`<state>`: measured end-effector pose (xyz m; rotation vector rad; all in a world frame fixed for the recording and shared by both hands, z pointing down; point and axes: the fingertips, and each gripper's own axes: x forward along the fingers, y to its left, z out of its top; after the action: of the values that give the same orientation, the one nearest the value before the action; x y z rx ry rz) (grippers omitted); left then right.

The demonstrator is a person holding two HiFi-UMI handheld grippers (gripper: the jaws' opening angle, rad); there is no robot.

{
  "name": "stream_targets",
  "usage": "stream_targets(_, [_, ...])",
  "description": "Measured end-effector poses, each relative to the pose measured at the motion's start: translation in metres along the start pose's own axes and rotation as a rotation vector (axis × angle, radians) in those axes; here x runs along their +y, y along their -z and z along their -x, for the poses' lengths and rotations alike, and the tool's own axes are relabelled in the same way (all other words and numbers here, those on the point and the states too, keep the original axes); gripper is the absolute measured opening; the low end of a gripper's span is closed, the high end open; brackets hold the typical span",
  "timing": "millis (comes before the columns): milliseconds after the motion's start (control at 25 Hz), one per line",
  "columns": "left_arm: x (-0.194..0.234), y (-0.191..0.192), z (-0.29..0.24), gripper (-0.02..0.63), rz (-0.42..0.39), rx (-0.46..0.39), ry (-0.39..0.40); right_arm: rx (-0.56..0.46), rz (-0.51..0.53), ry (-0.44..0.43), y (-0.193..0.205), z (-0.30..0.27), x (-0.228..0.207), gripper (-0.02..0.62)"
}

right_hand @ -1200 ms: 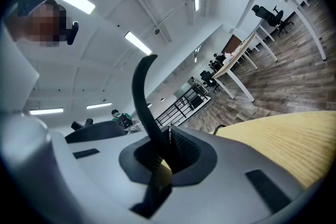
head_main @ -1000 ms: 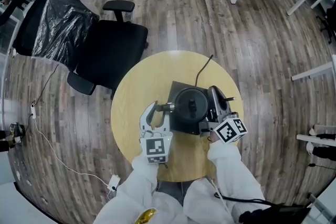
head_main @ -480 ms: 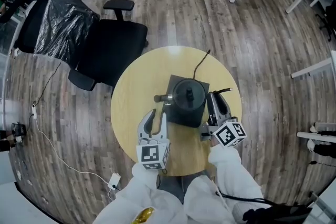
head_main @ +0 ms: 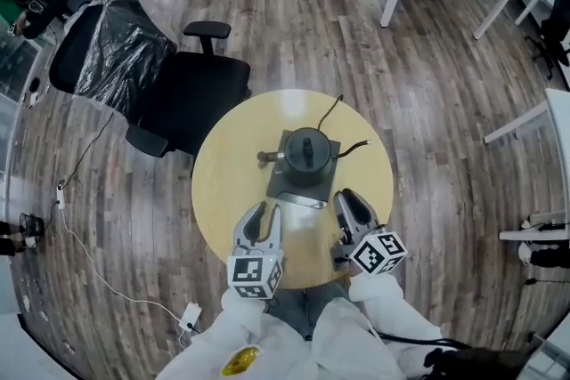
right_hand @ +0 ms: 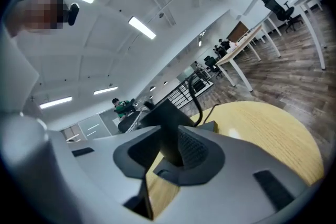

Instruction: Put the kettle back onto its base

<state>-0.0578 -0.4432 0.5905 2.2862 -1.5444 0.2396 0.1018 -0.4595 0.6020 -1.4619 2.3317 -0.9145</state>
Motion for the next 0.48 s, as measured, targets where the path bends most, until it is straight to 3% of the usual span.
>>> stream_targets(160, [-0.039, -0.01, 0.035, 0.0, 0.02, 0.018, 0.09, 0.072, 0.146, -0.09, 0.0, 0.032, 0.055, 0.05])
stream_targets(320, [-0.072, -0.015, 0.063, 0.0, 0.002, 0.039, 0.155, 0.142, 0.297, -0.148, 0.006, 0.054, 0.093, 0.012])
stream_targets(480, [-0.097, -0.008, 0.085, 0.0, 0.013, 0.061, 0.2, 0.173, 0.322, -0.13, 0.014, 0.072, 0.101, 0.011])
